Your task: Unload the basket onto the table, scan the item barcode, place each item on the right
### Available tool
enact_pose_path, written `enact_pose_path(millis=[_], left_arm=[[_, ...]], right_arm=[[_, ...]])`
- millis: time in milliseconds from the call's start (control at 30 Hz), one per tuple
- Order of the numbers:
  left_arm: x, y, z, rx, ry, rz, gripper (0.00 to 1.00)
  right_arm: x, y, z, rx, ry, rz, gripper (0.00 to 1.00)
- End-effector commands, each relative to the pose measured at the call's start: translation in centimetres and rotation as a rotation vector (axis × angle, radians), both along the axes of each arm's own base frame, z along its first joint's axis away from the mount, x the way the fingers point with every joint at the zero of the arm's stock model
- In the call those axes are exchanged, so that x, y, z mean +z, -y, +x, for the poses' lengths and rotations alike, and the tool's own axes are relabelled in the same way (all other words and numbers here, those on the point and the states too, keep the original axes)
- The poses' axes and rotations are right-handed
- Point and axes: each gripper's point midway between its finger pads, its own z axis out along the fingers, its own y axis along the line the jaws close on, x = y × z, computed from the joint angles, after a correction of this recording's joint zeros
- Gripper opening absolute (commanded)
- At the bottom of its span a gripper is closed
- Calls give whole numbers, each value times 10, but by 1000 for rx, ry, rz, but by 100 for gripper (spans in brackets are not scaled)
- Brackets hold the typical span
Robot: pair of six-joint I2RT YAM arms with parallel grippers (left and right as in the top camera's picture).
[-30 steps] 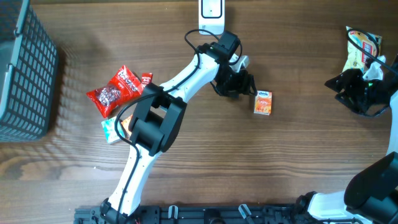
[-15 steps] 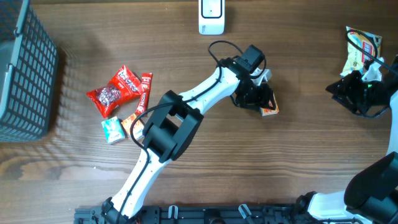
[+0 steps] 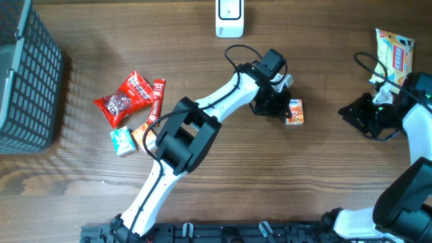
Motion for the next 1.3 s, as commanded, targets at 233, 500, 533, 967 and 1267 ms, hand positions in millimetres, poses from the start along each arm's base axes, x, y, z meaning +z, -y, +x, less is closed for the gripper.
enact_pose_path(millis=[233,500,533,967,1267], left_arm=[[9,-8,4,0,-125,-112,4],[75,-39,24,-47,-322,-494,4],[85,-43,26,-66,-336,-556,4],[120,-122,48,49,-398,-739,4],[157,-163,31,77,-294,-753,4]], right_arm=[[4,-5,2,-5,23,17,25],[4,-4,2,-4,24,16,25],[4,-5,2,-5,24,16,25],[4,-5,2,-3,24,15,27],[4,-5,2,-2,25,15,27]])
